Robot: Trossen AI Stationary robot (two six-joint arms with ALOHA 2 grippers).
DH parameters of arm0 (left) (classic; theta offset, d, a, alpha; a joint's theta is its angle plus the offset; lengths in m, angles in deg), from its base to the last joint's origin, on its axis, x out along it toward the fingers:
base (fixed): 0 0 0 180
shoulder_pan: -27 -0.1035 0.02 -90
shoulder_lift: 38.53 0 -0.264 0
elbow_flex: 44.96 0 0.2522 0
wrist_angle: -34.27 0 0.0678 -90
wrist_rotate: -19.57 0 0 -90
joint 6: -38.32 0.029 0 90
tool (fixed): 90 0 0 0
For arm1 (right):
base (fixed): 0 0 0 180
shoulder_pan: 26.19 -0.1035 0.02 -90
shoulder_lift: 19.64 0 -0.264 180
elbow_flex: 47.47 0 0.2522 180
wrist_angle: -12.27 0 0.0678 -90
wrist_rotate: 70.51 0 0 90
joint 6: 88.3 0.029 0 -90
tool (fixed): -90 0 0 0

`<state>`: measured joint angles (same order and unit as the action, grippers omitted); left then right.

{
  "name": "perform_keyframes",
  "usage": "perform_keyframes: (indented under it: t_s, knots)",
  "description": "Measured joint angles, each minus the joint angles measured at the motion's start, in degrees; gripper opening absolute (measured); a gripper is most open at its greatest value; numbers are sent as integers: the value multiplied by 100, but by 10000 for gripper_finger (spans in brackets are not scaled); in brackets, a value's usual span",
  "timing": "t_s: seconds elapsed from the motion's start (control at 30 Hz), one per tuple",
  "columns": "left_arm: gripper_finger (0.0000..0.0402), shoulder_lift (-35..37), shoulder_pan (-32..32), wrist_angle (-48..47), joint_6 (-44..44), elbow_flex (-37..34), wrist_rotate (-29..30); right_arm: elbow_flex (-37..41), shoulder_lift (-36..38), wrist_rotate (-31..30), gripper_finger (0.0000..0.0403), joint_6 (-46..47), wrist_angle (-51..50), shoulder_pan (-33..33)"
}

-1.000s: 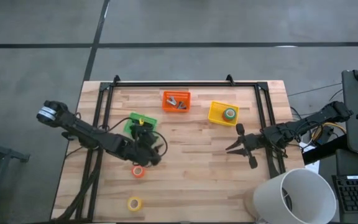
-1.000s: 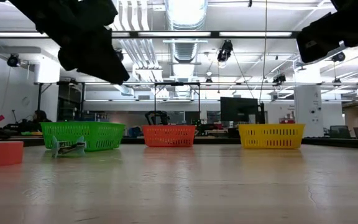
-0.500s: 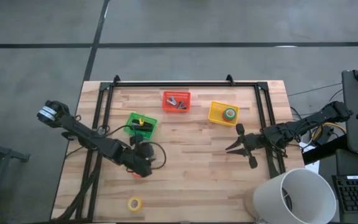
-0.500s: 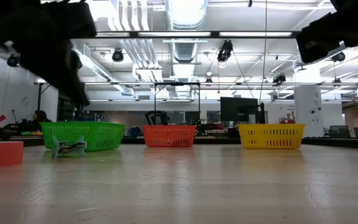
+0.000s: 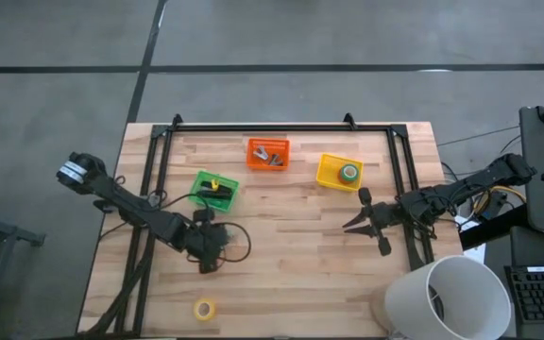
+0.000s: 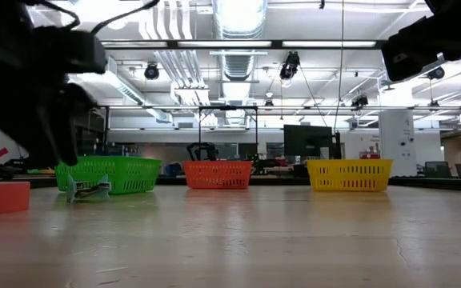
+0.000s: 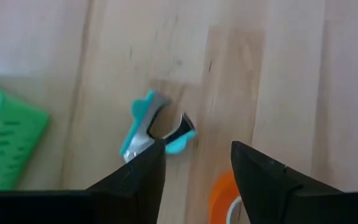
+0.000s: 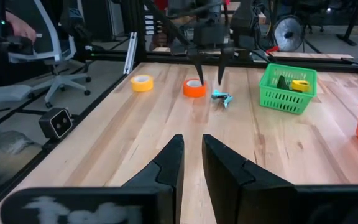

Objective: Pick and place Stapler, Stapler remover, tape
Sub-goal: Put the light blue staple remover into the orange basket

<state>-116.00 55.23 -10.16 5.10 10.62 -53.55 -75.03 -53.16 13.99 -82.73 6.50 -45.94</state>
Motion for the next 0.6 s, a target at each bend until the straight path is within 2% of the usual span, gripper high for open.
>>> perform_keyframes:
  t_s: [0.17, 0.4, 0.6]
  knots:
    - [179, 0, 8, 38, -36, -215, -79, 0, -7, -1, 52, 0, 0, 0]
    - [161, -1, 35, 878, 302, -469, 11, 0, -7, -2, 52, 0, -1, 0]
    - [141, 0, 54, 887, 526, -566, 70, 0, -7, -2, 52, 0, 0, 0]
